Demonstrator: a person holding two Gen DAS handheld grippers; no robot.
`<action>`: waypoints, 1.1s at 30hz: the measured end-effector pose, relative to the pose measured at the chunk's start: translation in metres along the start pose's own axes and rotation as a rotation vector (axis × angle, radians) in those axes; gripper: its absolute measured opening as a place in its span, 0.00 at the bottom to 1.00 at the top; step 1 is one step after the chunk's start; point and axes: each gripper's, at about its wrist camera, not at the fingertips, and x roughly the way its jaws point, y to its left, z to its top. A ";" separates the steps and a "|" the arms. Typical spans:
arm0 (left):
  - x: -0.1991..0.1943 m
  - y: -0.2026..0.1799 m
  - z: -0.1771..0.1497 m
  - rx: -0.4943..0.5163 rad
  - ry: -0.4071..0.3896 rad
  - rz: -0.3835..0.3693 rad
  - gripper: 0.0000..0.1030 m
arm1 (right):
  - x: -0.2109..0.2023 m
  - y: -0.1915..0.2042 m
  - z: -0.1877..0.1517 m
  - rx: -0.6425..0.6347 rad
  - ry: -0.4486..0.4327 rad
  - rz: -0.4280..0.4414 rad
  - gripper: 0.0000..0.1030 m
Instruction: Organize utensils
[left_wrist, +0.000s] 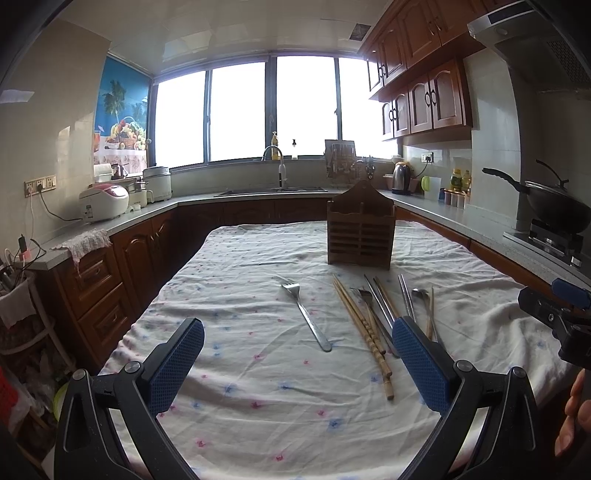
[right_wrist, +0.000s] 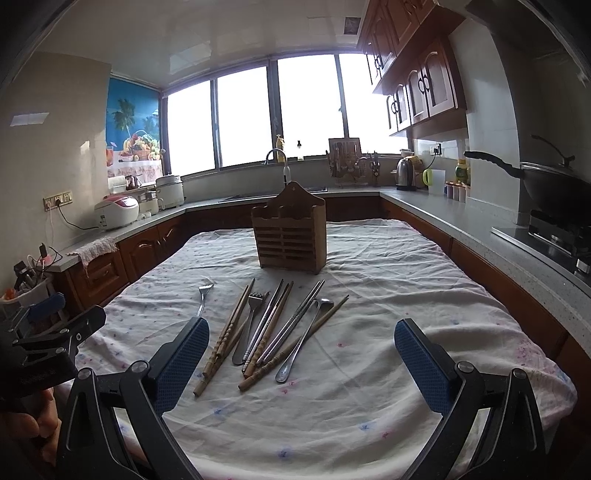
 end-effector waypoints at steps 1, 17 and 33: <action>0.000 0.000 0.000 0.000 0.000 0.000 0.99 | 0.000 0.001 0.000 -0.001 0.000 0.001 0.98; 0.007 0.008 0.006 -0.032 0.034 -0.039 0.99 | 0.013 -0.004 0.006 0.025 0.038 0.028 0.98; 0.087 0.033 0.064 -0.124 0.236 -0.111 0.94 | 0.086 -0.031 0.029 0.111 0.199 0.056 0.77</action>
